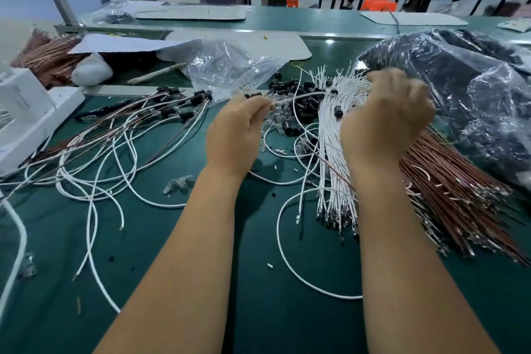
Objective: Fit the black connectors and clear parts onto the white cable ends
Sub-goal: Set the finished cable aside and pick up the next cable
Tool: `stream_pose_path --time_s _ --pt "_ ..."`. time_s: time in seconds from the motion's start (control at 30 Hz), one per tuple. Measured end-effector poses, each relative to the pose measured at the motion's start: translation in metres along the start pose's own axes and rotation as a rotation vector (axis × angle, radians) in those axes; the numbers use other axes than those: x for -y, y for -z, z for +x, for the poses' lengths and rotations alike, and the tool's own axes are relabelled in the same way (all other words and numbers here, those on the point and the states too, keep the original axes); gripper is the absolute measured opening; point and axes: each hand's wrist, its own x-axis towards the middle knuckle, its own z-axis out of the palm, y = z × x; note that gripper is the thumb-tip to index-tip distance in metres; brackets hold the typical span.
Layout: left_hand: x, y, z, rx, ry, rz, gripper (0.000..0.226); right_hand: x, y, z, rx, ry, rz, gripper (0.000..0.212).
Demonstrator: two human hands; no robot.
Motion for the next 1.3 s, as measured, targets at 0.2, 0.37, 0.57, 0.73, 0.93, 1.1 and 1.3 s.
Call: stream_pose_path --time_s 0.2,0.37,0.57,0.73,0.93,1.1,1.3 --pt "-0.007 -0.006 0.000 0.107 -0.046 0.041 0.021 0.033 -0.009 -0.020 0.386 0.477 0.295 0.031" --pt "-0.002 -0.007 0.001 0.182 -0.024 0.129 0.021 0.026 -0.024 -0.024 0.489 0.379 0.249 0.019" --pt "-0.002 -0.003 0.000 0.116 0.112 0.117 0.013 0.026 -0.024 -0.026 0.502 0.351 0.174 0.024" --pt "-0.001 -0.007 0.001 0.128 0.181 0.139 0.023 0.027 -0.028 -0.022 0.559 0.246 0.067 0.021" --pt "-0.002 -0.011 0.001 0.120 0.170 0.118 0.028 0.034 -0.034 -0.020 0.613 0.212 -0.044 0.012" --pt "-0.007 -0.009 -0.001 0.113 0.118 -0.019 0.024 0.033 -0.037 -0.021 0.579 0.198 -0.035 0.013" --pt "-0.006 -0.011 0.000 0.044 0.143 -0.047 0.021 0.033 -0.038 -0.021 0.577 0.231 0.055 0.019"
